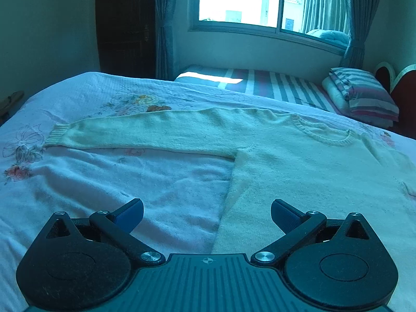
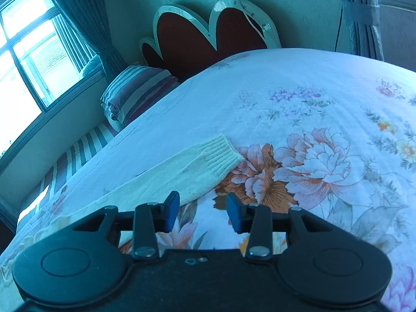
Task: Fold small clothes
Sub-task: 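Grasp the sleeve cuff with the right gripper and lift it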
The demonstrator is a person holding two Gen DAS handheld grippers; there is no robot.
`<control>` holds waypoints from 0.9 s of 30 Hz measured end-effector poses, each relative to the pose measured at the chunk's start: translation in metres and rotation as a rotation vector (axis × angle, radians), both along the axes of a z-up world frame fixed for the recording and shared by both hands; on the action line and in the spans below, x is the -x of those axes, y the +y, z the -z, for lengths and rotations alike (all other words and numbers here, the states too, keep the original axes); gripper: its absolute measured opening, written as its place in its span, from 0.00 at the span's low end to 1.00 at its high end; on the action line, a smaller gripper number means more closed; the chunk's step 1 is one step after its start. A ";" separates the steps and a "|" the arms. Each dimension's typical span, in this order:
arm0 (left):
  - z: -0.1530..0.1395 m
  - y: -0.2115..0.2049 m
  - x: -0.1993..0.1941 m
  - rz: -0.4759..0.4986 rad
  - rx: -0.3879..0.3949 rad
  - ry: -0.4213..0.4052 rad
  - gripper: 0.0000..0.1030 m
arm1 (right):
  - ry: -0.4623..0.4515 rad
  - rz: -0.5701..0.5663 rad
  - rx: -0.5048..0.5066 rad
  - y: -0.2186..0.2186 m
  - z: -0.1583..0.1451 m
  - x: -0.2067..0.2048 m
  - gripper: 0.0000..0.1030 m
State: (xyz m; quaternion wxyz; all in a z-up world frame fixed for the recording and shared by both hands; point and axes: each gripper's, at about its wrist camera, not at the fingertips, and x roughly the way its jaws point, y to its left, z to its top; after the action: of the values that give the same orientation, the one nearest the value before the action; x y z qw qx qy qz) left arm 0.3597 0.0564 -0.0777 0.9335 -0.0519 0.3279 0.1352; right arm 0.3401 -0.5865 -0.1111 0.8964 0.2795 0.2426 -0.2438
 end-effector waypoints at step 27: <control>0.012 0.008 -0.020 -0.105 -0.044 0.052 1.00 | -0.080 -0.173 0.065 0.012 -0.029 -0.077 0.05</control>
State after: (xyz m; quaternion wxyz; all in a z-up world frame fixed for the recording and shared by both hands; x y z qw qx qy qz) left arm 0.3792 0.0645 -0.0902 0.9172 -0.0451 0.3459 0.1926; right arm 0.4167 -0.5749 -0.0817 0.9317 0.2378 0.2218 -0.1618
